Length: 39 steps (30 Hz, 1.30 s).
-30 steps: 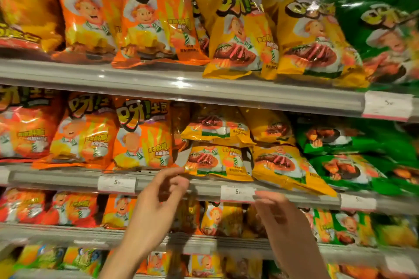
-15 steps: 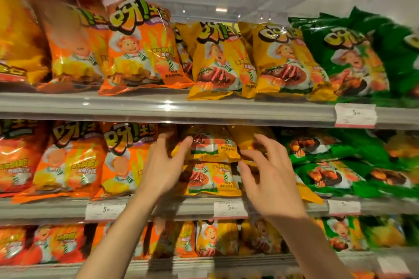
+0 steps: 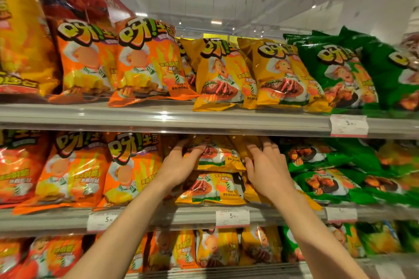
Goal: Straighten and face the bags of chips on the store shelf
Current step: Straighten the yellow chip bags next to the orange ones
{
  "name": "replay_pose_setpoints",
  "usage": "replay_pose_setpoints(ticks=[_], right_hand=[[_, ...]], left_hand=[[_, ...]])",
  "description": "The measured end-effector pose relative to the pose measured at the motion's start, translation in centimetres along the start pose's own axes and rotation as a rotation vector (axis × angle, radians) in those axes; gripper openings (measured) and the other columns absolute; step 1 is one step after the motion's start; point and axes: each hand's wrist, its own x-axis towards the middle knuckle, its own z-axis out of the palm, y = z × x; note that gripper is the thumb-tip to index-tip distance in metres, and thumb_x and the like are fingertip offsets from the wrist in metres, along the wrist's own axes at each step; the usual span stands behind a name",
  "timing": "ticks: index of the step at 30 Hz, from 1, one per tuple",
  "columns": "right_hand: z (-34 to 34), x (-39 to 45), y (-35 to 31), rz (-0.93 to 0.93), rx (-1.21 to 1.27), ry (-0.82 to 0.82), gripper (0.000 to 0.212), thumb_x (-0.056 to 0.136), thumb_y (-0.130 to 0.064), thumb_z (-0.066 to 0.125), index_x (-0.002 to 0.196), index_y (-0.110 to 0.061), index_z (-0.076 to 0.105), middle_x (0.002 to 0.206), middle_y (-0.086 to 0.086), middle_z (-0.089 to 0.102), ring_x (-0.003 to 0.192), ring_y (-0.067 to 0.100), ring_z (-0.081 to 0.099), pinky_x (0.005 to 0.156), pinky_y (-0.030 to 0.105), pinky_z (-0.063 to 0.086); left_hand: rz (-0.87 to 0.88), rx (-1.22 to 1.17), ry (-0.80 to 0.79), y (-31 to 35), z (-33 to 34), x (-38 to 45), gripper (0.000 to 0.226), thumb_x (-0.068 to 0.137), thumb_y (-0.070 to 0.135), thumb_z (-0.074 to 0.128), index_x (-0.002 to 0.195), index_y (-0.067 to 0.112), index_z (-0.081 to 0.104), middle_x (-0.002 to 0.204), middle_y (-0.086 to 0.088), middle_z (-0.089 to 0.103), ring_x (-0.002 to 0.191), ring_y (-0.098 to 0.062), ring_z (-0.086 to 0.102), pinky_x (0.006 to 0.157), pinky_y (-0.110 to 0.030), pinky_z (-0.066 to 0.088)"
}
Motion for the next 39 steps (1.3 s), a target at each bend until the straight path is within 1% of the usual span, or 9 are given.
replay_pose_setpoints(ticks=[5, 13, 17, 22, 26, 29, 33, 36, 39], right_hand=[[0.3, 0.0, 0.1, 0.072, 0.052, 0.013, 0.045, 0.103, -0.037, 0.04, 0.143, -0.019, 0.05, 0.142, 0.018, 0.047, 0.133, 0.036, 0.039, 0.101, 0.046, 0.041], [0.2, 0.4, 0.0, 0.087, 0.084, -0.032, 0.054, 0.104, -0.047, 0.032, 0.149, -0.019, 0.042, 0.144, 0.022, 0.042, 0.136, 0.038, 0.033, 0.109, 0.044, 0.03], [0.2, -0.3, -0.9, -0.002, 0.016, 0.063, 0.052, 0.104, -0.045, 0.032, 0.143, -0.016, 0.049, 0.139, 0.021, 0.048, 0.132, 0.038, 0.038, 0.113, 0.047, 0.027], [0.0, -3.3, -5.1, -0.145, 0.403, 0.15, 0.048, 0.102, -0.044, 0.043, 0.139, -0.015, 0.055, 0.139, 0.006, 0.054, 0.133, 0.021, 0.043, 0.111, 0.034, 0.033], [0.1, -4.7, -8.4, -0.093, 0.609, 0.051, 0.068, 0.099, -0.059, 0.035, 0.155, -0.021, 0.03, 0.154, 0.0, 0.041, 0.143, 0.018, 0.034, 0.115, 0.034, 0.029], [0.2, -4.9, -9.3, 0.015, 0.884, -0.091, 0.077, 0.096, -0.063, 0.043, 0.158, -0.028, 0.015, 0.163, -0.007, 0.022, 0.148, 0.013, 0.025, 0.114, 0.03, 0.025], [1.0, -5.6, -9.4, 0.07, 1.055, -0.061, 0.074, 0.091, -0.057, 0.059, 0.153, -0.035, 0.026, 0.156, -0.011, 0.034, 0.141, 0.009, 0.037, 0.115, 0.036, 0.036], [1.6, -6.3, -9.5, 0.098, 1.129, -0.052, 0.068, 0.087, -0.058, 0.063, 0.147, -0.041, 0.035, 0.147, -0.015, 0.042, 0.135, 0.008, 0.044, 0.111, 0.042, 0.043], [2.2, -6.9, -10.1, 0.095, 1.146, -0.008, 0.066, 0.085, -0.058, 0.064, 0.144, -0.043, 0.038, 0.144, -0.017, 0.042, 0.133, 0.008, 0.046, 0.108, 0.043, 0.045]], left_hand=[[0.038, -0.123, 0.044, 0.5, 0.0, -0.9, 0.066, 0.078, 0.061, 0.064, 0.135, 0.03, 0.054, 0.113, 0.004, 0.071, 0.098, -0.015, 0.069, 0.092, -0.043, 0.056], [0.101, -0.218, 0.086, -0.5, -3.5, -5.9, 0.041, 0.094, 0.036, 0.065, 0.133, 0.036, 0.054, 0.123, 0.009, 0.066, 0.111, -0.008, 0.064, 0.098, -0.034, 0.051], [0.135, -0.162, 0.127, -1.9, -5.3, -8.4, 0.043, 0.091, 0.041, 0.065, 0.132, 0.046, 0.054, 0.122, 0.03, 0.056, 0.117, -0.001, 0.057, 0.102, -0.031, 0.044], [0.157, -0.168, 0.151, -3.3, -5.9, -9.9, 0.049, 0.083, 0.048, 0.066, 0.131, 0.052, 0.053, 0.136, 0.034, 0.047, 0.129, 0.004, 0.046, 0.107, -0.03, 0.039], [0.155, -0.225, 0.086, -3.7, -5.7, -10.7, 0.049, 0.084, 0.036, 0.07, 0.129, 0.048, 0.054, 0.123, 0.034, 0.054, 0.109, 0.022, 0.052, 0.084, -0.006, 0.046], [0.135, -0.228, 0.04, -3.9, -5.8, -10.9, 0.055, 0.08, 0.045, 0.076, 0.129, 0.051, 0.052, 0.124, 0.023, 0.055, 0.11, 0.018, 0.053, 0.085, -0.014, 0.047], [0.094, -0.228, 0.011, -2.8, -6.4, -10.9, 0.059, 0.084, 0.06, 0.063, 0.137, 0.049, 0.039, 0.115, 0.019, 0.057, 0.089, 0.022, 0.058, 0.089, -0.02, 0.044], [0.078, -0.175, -0.007, -2.0, -6.4, -10.4, 0.066, 0.089, 0.061, 0.05, 0.148, 0.051, 0.022, 0.12, 0.035, 0.04, 0.109, 0.013, 0.045, 0.099, -0.026, 0.031], [0.082, -0.082, -0.029, -1.7, -6.2, -9.8, 0.077, 0.088, 0.069, 0.044, 0.153, 0.054, 0.005, 0.145, 0.032, 0.026, 0.133, 0.0, 0.029, 0.102, -0.031, 0.025]])
